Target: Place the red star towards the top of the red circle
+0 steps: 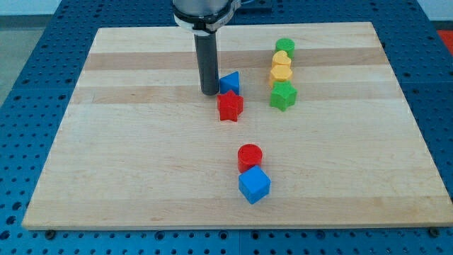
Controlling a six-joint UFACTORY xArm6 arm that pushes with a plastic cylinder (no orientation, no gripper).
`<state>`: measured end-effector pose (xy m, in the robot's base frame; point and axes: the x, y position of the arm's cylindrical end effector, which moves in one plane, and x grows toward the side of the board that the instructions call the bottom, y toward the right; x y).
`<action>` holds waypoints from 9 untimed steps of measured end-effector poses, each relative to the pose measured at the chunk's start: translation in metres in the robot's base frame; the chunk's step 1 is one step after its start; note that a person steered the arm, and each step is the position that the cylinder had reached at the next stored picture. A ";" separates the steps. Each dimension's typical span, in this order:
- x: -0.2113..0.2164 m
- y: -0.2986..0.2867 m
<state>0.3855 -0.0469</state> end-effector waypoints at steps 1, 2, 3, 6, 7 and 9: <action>0.038 0.007; 0.059 0.010; 0.069 0.017; 0.010 0.035; 0.016 0.042; 0.042 0.043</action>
<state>0.4272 -0.0034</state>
